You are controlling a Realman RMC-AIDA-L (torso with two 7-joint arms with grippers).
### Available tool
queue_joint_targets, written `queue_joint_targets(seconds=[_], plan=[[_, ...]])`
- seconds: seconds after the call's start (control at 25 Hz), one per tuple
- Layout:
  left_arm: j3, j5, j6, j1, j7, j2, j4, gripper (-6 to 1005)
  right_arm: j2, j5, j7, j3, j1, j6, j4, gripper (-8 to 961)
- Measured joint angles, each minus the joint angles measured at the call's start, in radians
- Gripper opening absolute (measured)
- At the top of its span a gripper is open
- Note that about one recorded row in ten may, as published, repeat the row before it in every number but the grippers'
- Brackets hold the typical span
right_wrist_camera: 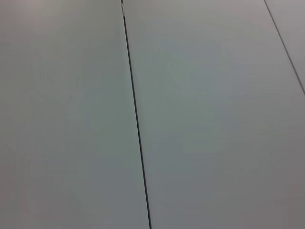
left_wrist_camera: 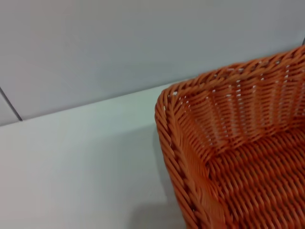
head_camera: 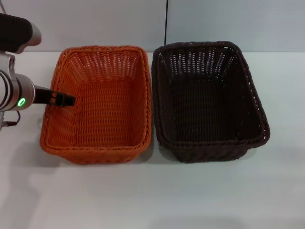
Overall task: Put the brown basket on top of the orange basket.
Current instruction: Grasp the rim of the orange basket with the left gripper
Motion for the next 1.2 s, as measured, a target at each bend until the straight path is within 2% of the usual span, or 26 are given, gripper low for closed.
queue_joint_targets(seconds=[0.52, 0.96, 1.2], plan=[[-0.011, 0.0, -0.077, -0.084, 0.034, 0.001, 0.092, 738, -0.002, 0.0, 0.005, 0.0, 0.0, -0.003, -0.002, 815], [-0.007, 0.0, -0.114, -0.082, 0.07, 0.001, 0.085, 361, -0.002, 0.0, 0.006, 0.0, -0.002, -0.007, -0.001, 815], [-0.027, 0.0, -0.147, -0.007, 0.118, 0.003, -0.06, 333, -0.001, 0.0, 0.007, 0.0, -0.006, -0.007, -0.001, 815]])
